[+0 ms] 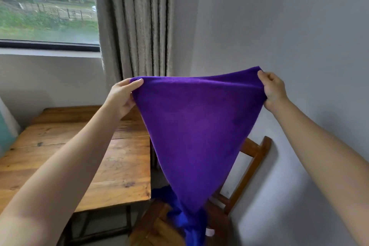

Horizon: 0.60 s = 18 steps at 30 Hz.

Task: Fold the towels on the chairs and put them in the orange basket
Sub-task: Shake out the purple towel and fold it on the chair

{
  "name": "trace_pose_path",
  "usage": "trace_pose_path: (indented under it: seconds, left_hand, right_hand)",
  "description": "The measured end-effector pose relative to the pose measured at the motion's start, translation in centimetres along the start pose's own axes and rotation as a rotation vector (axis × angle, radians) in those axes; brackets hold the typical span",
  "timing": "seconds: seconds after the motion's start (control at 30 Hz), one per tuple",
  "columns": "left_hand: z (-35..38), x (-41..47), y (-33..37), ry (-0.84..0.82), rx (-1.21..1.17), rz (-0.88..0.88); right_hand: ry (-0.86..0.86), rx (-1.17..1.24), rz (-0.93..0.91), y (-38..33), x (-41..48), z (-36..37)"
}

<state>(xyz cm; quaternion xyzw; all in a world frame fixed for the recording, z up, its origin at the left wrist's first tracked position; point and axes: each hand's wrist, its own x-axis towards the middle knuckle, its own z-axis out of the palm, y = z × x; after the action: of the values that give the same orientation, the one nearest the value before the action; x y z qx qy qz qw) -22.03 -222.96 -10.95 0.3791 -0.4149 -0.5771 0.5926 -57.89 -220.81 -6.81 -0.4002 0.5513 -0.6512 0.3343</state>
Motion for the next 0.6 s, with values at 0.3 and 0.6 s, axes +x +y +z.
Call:
trace_pose_path:
  seconds: [0.3, 0.6]
  left_hand:
    - [3.8, 2.3, 4.6, -0.093, -0.045, 0.104]
    - [3.0, -4.2, 2.4, -0.147, 0.028, 0.045]
  right_hand:
    - [0.160, 0.005, -0.101, -3.3, 1.1, -0.8]
    - [0.064, -0.006, 0.017, -1.0, -4.8, -4.8]
